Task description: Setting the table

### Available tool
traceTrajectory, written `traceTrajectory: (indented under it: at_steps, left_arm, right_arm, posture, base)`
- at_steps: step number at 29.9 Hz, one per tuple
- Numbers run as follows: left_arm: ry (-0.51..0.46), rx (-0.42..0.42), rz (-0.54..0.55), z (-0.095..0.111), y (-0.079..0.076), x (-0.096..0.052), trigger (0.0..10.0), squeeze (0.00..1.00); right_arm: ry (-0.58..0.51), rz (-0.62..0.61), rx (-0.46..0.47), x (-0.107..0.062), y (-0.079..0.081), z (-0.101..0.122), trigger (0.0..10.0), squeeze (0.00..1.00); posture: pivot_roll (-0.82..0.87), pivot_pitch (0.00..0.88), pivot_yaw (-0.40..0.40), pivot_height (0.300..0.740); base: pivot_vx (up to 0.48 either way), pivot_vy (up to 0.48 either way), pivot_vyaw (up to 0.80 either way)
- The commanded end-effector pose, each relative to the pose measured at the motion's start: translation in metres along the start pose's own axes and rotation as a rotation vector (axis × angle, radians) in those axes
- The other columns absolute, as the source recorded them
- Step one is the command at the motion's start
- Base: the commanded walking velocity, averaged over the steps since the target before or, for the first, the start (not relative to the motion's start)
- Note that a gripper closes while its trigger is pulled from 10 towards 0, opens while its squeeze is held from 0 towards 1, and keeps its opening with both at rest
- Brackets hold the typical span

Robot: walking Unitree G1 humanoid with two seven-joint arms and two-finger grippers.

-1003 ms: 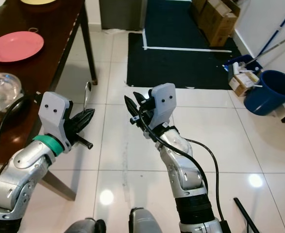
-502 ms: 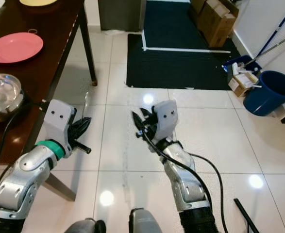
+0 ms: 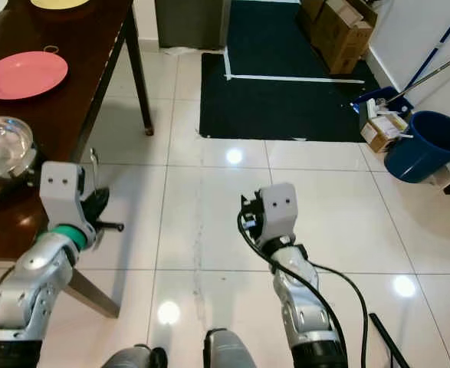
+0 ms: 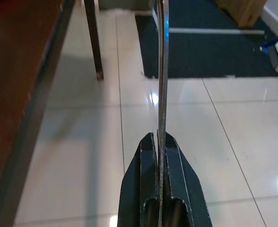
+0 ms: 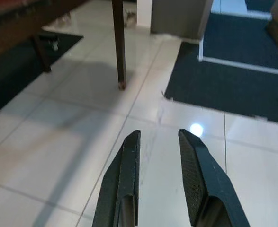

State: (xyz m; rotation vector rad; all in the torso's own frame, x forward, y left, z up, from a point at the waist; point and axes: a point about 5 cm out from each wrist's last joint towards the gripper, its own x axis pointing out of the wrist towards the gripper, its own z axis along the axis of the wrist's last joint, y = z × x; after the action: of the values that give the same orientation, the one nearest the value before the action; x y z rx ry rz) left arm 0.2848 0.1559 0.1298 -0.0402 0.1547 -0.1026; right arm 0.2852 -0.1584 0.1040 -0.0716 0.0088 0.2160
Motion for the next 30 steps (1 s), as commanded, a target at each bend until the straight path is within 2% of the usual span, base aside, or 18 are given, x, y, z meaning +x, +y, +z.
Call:
traceTrajectory:
  at_steps: [1, 6, 9, 15, 27, 30]
  left_arm:
    - [0.012, 0.013, 0.024, -0.004, 0.004, 0.000, 10.0, 0.00]
    - [-0.036, 0.100, 0.009, 0.002, -0.002, -0.001, 10.0, 0.00]
    - [-0.053, 0.114, -0.010, 0.005, -0.006, -0.001, 10.0, 0.00]
    - [-0.085, 0.124, -0.044, 0.009, -0.013, 0.001, 10.0, 0.00]
    - [-0.112, 0.133, -0.016, 0.014, -0.010, 0.003, 10.0, 0.00]
    - [-0.116, 0.135, -0.014, 0.014, -0.010, 0.003, 10.0, 0.00]
  right_arm:
    - [-0.003, -0.019, 0.017, 0.000, -0.002, -0.001, 10.0, 0.00]
    - [-0.021, -0.085, 0.110, 0.005, -0.007, -0.002, 10.0, 0.00]
    - [-0.021, -0.098, 0.125, 0.004, -0.009, -0.002, 10.0, 0.00]
    - [-0.017, -0.087, 0.114, 0.004, -0.008, -0.003, 10.0, 0.00]
    - [-0.025, -0.096, 0.121, 0.007, -0.008, -0.002, 10.0, 0.00]
    - [-0.028, -0.116, 0.129, 0.008, -0.011, -0.001, 10.0, 0.00]
  posture:
    - [-0.13, 0.036, 0.045, 0.740]
    - [-0.13, 0.035, 0.047, 0.740]
    - [-0.13, 0.035, 0.046, 0.740]
    - [-0.14, 0.034, 0.047, 0.740]
    - [-0.13, 0.031, 0.047, 0.740]
    - [-0.13, 0.030, 0.046, 0.740]
  base:
    - [0.000, 0.000, 0.00]
    - [0.000, 0.000, 0.00]
    - [0.000, 0.000, 0.00]
    - [0.000, 0.000, 0.00]
    - [0.000, 0.000, 0.00]
    - [0.000, 0.000, 0.68]
